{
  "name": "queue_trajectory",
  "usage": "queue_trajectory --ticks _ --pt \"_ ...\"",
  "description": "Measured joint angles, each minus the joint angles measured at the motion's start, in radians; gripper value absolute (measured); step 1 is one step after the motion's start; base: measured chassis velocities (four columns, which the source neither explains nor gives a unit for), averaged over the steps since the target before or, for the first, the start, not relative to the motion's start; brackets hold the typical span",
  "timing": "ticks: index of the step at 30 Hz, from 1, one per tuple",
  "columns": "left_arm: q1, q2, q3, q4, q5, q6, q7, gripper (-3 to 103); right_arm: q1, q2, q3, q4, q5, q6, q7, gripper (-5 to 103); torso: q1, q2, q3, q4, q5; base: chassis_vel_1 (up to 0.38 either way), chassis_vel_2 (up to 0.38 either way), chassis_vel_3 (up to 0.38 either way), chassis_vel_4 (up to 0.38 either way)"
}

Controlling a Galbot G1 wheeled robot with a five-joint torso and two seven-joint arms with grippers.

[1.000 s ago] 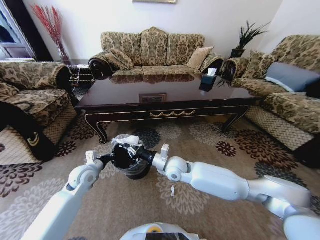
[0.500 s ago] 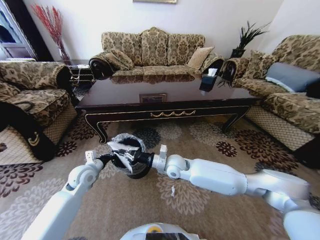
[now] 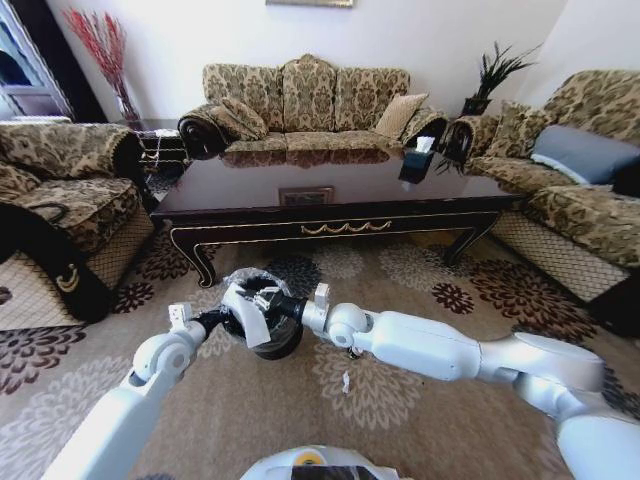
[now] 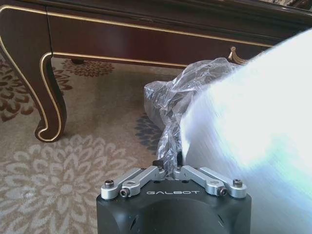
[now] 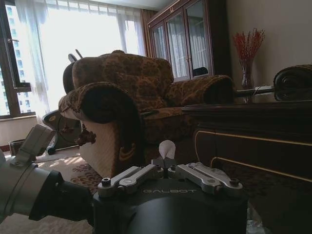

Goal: Move to the front of the table and pick up the trash from the floor, then place it into the trash bin.

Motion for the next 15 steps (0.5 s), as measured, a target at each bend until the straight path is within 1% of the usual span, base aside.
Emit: queue_trajectory --ticks 8,12,14,15 --pt "0.008 0.000 -0.001 -0.007 0.000 0.000 0.001 3 0.009 0.002 0.017 -0.031 -0.012 0.000 0.007 0 0.000 0.000 0.000 0.0001 0.0000 0.000 0.000 0.000 0.000" --pt "0.008 0.000 -0.002 -0.008 0.000 0.000 0.001 3 0.000 -0.007 0.013 -0.018 -0.041 0.001 -0.002 0 0.000 0.000 0.000 0.0000 0.0000 0.000 0.000 0.000 0.000" --pt "0.010 0.000 -0.004 -0.009 0.000 0.000 0.001 3 -0.016 -0.014 0.004 -0.009 -0.082 0.008 0.001 0 0.000 0.000 0.000 0.0000 0.0000 0.000 0.000 0.000 0.000" --pt "0.011 0.000 -0.005 -0.010 0.000 0.000 0.001 3 -0.020 -0.017 0.001 -0.004 -0.095 0.011 0.004 -3 0.000 0.000 0.000 0.0000 0.0000 0.000 0.000 0.000 0.000"
